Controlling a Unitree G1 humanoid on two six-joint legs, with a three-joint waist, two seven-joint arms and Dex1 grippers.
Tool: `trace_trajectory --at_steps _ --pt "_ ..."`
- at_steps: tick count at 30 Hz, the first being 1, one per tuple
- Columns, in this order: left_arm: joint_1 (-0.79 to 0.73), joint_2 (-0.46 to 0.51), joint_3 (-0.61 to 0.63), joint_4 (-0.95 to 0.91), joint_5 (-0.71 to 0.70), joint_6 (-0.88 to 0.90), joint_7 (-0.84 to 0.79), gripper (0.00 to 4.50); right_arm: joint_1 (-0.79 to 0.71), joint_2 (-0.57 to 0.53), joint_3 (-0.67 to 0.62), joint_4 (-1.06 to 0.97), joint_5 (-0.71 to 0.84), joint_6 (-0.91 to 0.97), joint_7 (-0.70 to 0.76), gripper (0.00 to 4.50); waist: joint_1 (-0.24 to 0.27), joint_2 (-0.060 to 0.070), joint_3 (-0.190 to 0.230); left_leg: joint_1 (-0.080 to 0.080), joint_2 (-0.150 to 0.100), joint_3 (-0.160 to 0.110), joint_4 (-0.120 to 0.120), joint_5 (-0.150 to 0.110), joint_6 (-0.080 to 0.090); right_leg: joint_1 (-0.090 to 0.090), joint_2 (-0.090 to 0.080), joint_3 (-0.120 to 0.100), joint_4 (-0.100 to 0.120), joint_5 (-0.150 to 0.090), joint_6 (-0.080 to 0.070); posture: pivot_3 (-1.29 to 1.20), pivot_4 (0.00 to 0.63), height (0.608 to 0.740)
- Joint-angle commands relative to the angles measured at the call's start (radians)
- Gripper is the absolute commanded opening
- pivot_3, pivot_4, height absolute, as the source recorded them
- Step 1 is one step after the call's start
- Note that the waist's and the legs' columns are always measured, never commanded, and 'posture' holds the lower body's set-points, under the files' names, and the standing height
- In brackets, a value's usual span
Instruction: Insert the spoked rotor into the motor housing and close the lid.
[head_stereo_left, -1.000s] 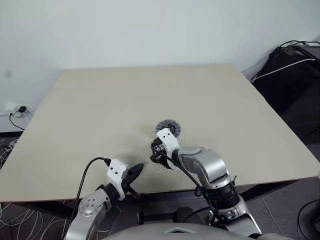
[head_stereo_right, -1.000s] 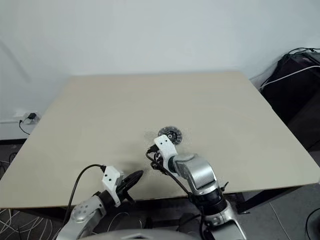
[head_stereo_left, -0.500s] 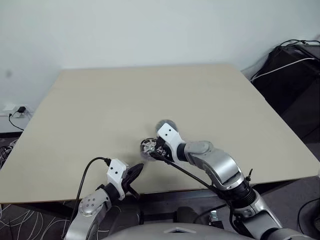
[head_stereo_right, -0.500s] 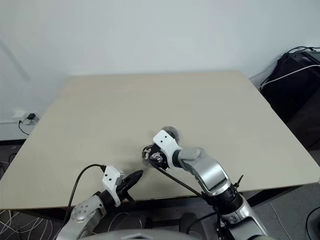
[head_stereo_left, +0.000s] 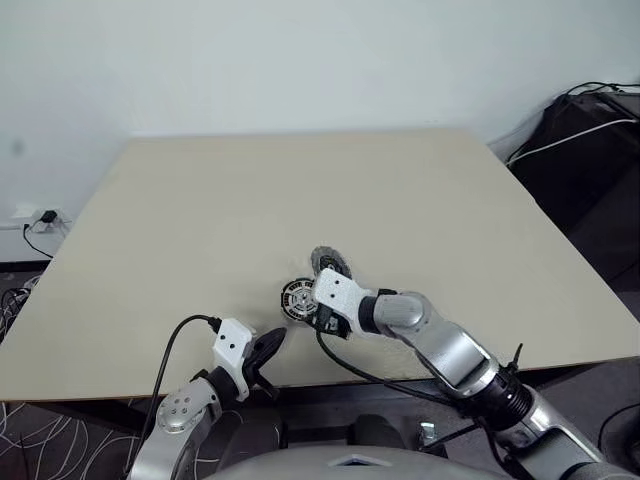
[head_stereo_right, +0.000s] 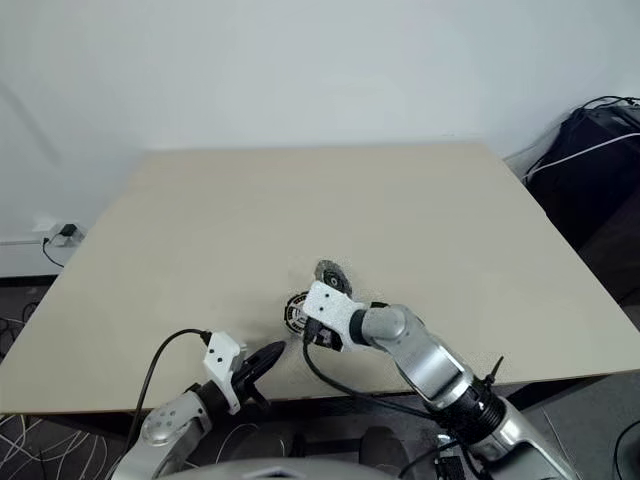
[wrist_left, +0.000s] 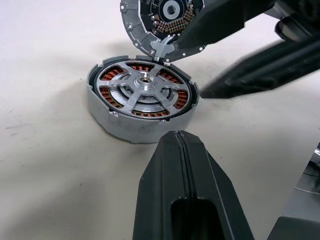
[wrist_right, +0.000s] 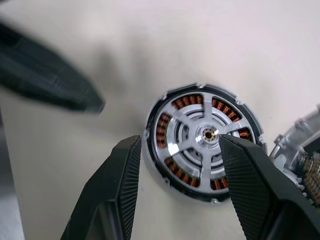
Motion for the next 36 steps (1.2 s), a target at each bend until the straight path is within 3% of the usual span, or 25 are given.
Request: trace_trajectory --at_steps 1,22,25,31,36 --pt "-0.007 0.007 0.001 -0.033 0.007 -0.032 -0.004 0.00 -0.043 -0.040 0.039 -0.027 -0.060 -0.099 0.074 2.65 -0.001 0.000 0.000 0.000 0.000 0.000 0.000 0.000 0.000 0.000 0.000 0.000 0.000 0.000 0.000 0.00 0.000 0.740" --pt "0.011 0.040 -0.007 -0.039 0.036 -0.085 -0.028 0.00 -0.106 0.056 0.074 0.219 -0.233 -0.218 0.157 2.65 0.003 -0.001 0.000 0.001 0.000 0.000 0.001 0.000 0.000 0.001 0.002 0.000 0.000 0.000 0.000 0.00 0.000 0.740" --pt "0.013 0.039 -0.006 -0.041 0.036 -0.084 -0.026 0.00 -0.118 0.064 0.078 0.254 -0.253 -0.223 0.166 2.04 0.003 -0.001 0.000 0.001 0.000 0.000 0.001 0.000 0.000 0.001 0.002 0.000 0.001 0.000 0.000 0.00 0.000 0.740" --pt "0.021 0.032 -0.003 -0.045 0.030 -0.083 -0.020 0.00 -0.121 0.069 0.071 0.279 -0.271 -0.230 0.180 0.16 0.002 -0.001 -0.001 0.002 0.000 0.000 0.001 0.000 0.000 0.002 0.002 0.000 0.001 0.001 0.000 0.00 0.000 0.740" --pt "0.021 0.024 -0.006 -0.042 0.030 -0.083 -0.017 0.00 -0.111 0.063 0.057 0.270 -0.281 -0.231 0.180 0.11 0.002 -0.001 -0.001 0.002 0.000 0.000 0.002 0.000 0.000 0.002 0.002 0.000 0.002 0.001 0.000 0.00 0.000 0.740"
